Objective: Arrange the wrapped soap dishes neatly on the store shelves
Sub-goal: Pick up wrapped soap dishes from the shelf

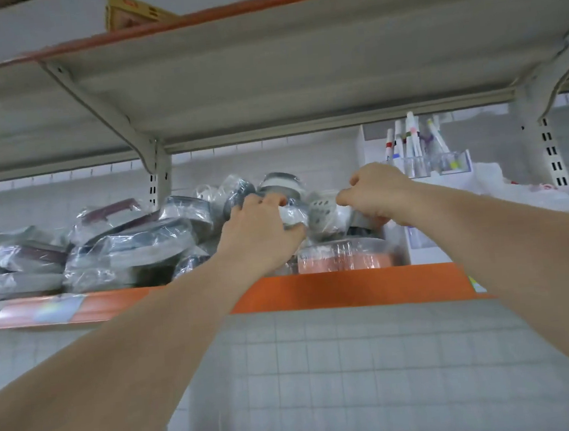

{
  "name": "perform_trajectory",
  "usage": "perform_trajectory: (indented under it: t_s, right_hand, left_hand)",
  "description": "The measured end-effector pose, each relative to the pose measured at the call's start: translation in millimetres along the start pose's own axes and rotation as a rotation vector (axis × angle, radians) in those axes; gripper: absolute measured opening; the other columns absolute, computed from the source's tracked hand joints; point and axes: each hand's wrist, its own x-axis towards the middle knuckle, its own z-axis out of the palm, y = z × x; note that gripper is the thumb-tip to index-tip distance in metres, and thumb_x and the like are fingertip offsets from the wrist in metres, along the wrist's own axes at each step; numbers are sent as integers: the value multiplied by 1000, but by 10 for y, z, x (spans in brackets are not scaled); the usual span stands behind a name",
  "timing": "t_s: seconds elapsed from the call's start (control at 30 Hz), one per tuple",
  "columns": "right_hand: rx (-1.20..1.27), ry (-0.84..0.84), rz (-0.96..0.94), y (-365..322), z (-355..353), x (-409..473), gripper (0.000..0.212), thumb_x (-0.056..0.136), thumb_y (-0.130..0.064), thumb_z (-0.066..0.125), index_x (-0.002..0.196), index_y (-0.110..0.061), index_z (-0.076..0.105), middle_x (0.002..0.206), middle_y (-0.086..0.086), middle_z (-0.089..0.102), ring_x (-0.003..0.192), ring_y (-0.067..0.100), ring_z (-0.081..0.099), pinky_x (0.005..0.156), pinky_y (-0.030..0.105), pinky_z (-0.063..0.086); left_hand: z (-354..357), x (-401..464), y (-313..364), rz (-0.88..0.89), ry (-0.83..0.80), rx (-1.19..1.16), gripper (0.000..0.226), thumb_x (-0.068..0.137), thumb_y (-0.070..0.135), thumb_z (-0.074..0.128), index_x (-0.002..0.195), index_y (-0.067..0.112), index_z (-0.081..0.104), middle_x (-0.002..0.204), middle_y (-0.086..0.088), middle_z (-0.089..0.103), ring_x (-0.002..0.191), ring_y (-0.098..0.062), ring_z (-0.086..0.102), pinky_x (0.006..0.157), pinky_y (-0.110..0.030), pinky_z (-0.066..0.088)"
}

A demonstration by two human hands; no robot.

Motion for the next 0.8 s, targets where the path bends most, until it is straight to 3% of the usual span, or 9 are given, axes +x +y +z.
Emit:
perform_trajectory:
  t_s: [0.13, 0.27, 0.37, 0.53, 0.6, 0.67, 0.73, 0.8]
  right_hand:
    - [-160, 30, 26, 94, 181, 377, 32, 94, -19, 48, 66, -5, 41, 70, 6, 44, 58, 16, 41, 50, 25, 34]
    - [-207, -31, 50, 112, 281, 728, 18, 97, -18, 44, 85, -4, 47, 77, 9, 44, 66, 19, 45, 66, 28, 44]
    - [-155, -54, 91, 141, 374, 900, 23, 94, -22, 51, 79, -5, 51, 72, 9, 45, 63, 19, 44, 61, 28, 40]
    - [-98, 145, 93, 247, 451, 959, 36, 84, -33, 62, 63, -9, 45, 64, 3, 45, 58, 15, 44, 48, 22, 33]
    - [-147, 304, -32, 210, 444, 967, 32, 78, -38, 66, 70, -9, 56, 72, 4, 51, 74, 20, 54, 57, 24, 39]
    - [-285, 364, -159, 134, 462, 955, 36, 75, -39, 69, 93, -9, 63, 95, 8, 53, 94, 25, 51, 80, 32, 45]
    - [-339, 316, -239, 69, 468, 893, 55, 74, -36, 73, 119, -9, 56, 120, 11, 48, 109, 27, 47, 96, 39, 42]
    - [-308, 231, -234, 38, 433, 804, 65, 73, -27, 76, 128, -6, 49, 126, 13, 46, 113, 26, 47, 97, 35, 41]
  left_hand:
    - [246, 399, 53, -9, 37, 82, 61, 88, 45, 51, 141, 23, 32, 144, -12, 31, 132, -33, 28, 104, -45, 30]
    - [457, 745, 49, 7, -15, 154, 68, 87, 45, 50, 146, 32, 19, 149, -12, 22, 135, -36, 21, 104, -48, 27]
    - [587, 910, 31, -13, -69, 198, 66, 86, 50, 50, 144, 36, 23, 149, -11, 21, 135, -37, 18, 102, -50, 29]
    - [733, 1028, -2, -132, -89, 91, 77, 77, 56, 64, 138, 26, 29, 146, -11, 16, 133, -40, 18, 100, -55, 35]
    - [738, 1051, -4, -178, -55, 65, 79, 77, 48, 69, 138, 23, 26, 144, -12, 14, 132, -39, 19, 100, -54, 36]
    - [708, 1088, -23, -211, -6, 38, 76, 79, 39, 70, 137, 19, 25, 143, -12, 17, 131, -37, 22, 96, -51, 37]
    - [673, 1111, -63, -231, 57, -14, 72, 81, 38, 68, 136, 16, 28, 139, -12, 23, 128, -35, 26, 93, -49, 39]
    - [636, 1103, -111, -228, 110, -59, 70, 80, 44, 67, 133, 14, 32, 134, -10, 29, 126, -34, 29, 91, -47, 39]
